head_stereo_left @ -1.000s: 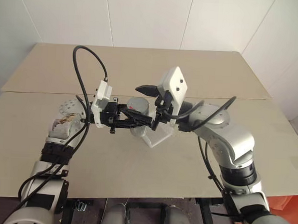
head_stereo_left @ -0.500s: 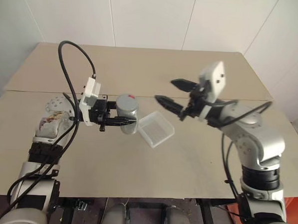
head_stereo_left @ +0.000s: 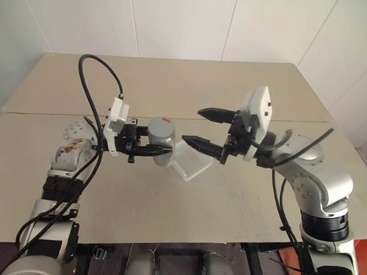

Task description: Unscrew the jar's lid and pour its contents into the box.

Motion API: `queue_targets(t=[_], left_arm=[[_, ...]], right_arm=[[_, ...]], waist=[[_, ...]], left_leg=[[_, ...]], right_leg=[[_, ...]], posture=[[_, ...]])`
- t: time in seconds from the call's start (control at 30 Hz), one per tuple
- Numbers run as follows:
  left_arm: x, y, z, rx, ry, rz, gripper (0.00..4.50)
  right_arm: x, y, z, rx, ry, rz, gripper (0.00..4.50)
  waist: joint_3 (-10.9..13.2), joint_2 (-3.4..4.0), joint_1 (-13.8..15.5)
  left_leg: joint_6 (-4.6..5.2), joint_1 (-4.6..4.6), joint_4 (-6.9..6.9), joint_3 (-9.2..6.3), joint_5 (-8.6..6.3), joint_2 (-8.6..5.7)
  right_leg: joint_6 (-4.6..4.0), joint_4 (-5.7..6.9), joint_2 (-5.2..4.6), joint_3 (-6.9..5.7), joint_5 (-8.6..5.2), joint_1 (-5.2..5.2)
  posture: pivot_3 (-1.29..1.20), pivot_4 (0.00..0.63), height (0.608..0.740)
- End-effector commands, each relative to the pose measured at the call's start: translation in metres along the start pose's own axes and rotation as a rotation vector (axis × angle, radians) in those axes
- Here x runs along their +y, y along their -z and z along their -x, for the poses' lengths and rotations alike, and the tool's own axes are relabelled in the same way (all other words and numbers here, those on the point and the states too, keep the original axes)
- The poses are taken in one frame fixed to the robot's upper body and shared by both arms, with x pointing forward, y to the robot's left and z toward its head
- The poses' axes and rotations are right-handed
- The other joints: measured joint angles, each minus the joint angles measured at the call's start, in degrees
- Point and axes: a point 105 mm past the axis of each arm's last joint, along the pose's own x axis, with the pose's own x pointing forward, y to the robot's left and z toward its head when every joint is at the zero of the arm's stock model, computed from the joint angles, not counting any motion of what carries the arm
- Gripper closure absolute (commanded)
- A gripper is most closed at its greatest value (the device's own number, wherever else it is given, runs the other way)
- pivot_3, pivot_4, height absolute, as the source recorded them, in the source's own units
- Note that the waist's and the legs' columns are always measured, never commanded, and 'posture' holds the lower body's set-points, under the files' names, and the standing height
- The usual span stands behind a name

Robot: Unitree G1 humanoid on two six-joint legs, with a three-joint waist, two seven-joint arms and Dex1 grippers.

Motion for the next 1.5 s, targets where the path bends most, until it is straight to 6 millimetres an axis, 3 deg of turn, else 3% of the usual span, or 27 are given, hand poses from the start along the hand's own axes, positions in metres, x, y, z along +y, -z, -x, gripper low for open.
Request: queue_targets(t=[0.03, 0.2, 0.37, 0.8, 1.5], left_arm=[[0.003, -0.012, -0.01, -0.025, 0.019, -0.056, 2.58], [0.001, -0.012, -0.013, -0.032, 0.032, -0.056, 2.58], [0.0, -0.013, -0.011, -0.027, 0.029, -0.057, 2.58], [-0.001, -0.012, -0.001, -0.011, 0.01, -0.06, 2.58], [-0.001, -0.013, 0.001, -0.004, 0.005, -0.063, 2.58]], right_arm=[[0.009, -0.015, -0.02, -0.02, -0.026, 0.066, 0.05], [0.002, -0.009, -0.042, 0.016, 0.031, 0.072, 0.05], [-0.009, -0.006, -0.047, 0.029, 0.078, 0.071, 0.05], [-0.017, -0.004, -0.014, 0.036, 0.092, 0.07, 0.05], [-0.015, 0.001, 0.008, 0.072, 0.042, 0.09, 0.05]], waist=[[0.0, 0.0, -0.1], [0.0, 0.0, -0.1], [0.0, 0.0, 0.1], [0.0, 0.0, 0.0], [0.0, 0.0, 0.0]], left_leg=[[0.0, 0.0, 0.0, -0.01, 0.0, 0.0], [-0.02, 0.0, -0.01, 0.0, 0.01, -0.01], [-0.02, -0.06, 0.01, -0.01, 0.01, -0.02], [-0.01, -0.05, 0.01, -0.01, 0.01, -0.01], [-0.01, -0.03, 0.01, -0.01, 0.01, 0.0]], right_leg=[[0.0, 0.0, 0.0, -0.01, 0.0, 0.0], [0.0, 0.08, 0.01, 0.01, 0.0, -0.01], [0.0, 0.05, 0.0, -0.02, 0.0, -0.02], [0.01, 0.02, 0.0, -0.02, 0.0, 0.0], [0.01, 0.01, 0.0, -0.02, 0.0, 0.0]], posture=[[0.0, 0.15, 0.74], [0.0, 0.15, 0.74], [0.0, 0.15, 0.74], [0.0, 0.15, 0.74], [0.0, 0.15, 0.74]])
